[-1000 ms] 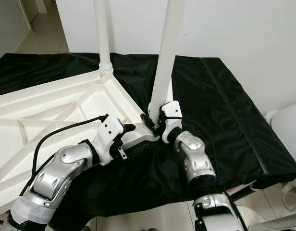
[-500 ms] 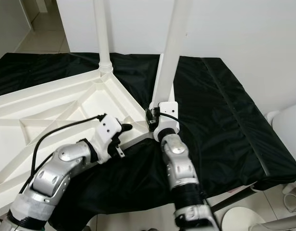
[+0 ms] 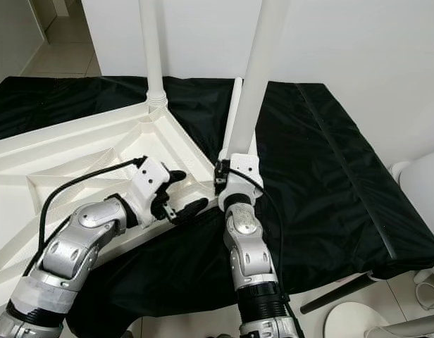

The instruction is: Building children table

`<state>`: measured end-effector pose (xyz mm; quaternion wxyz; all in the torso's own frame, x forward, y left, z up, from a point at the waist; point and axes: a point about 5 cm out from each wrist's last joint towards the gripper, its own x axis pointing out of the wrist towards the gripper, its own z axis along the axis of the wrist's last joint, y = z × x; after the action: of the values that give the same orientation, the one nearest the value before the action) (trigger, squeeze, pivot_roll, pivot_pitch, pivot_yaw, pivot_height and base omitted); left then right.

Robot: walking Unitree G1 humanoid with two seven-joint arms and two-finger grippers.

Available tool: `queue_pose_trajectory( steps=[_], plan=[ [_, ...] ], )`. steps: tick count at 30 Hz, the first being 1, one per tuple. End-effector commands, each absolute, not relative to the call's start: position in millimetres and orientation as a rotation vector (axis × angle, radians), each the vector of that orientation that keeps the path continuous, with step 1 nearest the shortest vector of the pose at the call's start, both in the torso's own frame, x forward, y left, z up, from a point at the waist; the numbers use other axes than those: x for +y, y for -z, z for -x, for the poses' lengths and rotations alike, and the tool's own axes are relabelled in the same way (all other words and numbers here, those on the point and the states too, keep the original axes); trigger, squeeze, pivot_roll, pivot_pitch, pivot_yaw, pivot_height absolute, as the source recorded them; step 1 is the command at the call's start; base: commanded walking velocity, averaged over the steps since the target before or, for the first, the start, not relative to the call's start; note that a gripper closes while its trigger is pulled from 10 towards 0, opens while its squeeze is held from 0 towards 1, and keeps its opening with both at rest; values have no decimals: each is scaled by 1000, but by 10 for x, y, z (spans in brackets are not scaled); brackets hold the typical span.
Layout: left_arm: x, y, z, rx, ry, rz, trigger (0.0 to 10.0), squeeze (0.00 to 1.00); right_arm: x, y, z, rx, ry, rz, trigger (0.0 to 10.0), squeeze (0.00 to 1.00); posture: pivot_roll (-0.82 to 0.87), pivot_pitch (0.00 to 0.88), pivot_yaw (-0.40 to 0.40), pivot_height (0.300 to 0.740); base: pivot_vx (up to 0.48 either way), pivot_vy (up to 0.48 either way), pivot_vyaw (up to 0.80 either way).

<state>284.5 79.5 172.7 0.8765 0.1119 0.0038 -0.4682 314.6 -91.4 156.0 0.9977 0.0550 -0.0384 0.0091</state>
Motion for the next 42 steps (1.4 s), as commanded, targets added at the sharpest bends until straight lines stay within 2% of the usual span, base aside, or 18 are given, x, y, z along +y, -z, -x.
queue_pose_trajectory(
  steps=[1,12,13,15,28,38,39,42],
  plan=[
    [784,-1713,-2862,3,941,-233,10000,0,-913,-1543,-3123,-68,-14,-127,10000,1000,38,45,-63,740,0,0,0],
    [766,-1732,-2812,-11,977,-214,10000,0,-1046,-1551,-3089,-93,-156,-118,10000,1000,41,39,-65,740,0,0,0],
    [764,-1731,-2811,-12,980,-214,10000,0,-1098,-1562,-3090,-102,-211,-102,10000,0,41,39,-65,740,0,0,0],
    [764,-1731,-2811,-12,980,-214,10000,0,-1098,-1562,-3090,-102,-211,-102,10000,0,41,39,-65,740,0,0,0],
    [721,-1755,-2829,-21,999,-217,10000,0,-1167,-1575,-3319,-128,-531,51,10000,0,37,34,-48,740,0,0,0],
    [727,-1766,-2836,-22,991,-220,10000,0,-1240,-1513,-3453,-90,-632,142,10000,0,51,35,-52,740,0,0,0],
    [731,-1767,-2837,-23,987,-219,10000,0,-1275,-1486,-3488,-72,-638,165,7529,0,51,36,-52,740,0,0,0],
    [732,-1770,-2840,-23,986,-219,10000,0,-1290,-1476,-3503,-63,-638,177,7529,0,51,36,-52,740,0,0,0]
  ],
)
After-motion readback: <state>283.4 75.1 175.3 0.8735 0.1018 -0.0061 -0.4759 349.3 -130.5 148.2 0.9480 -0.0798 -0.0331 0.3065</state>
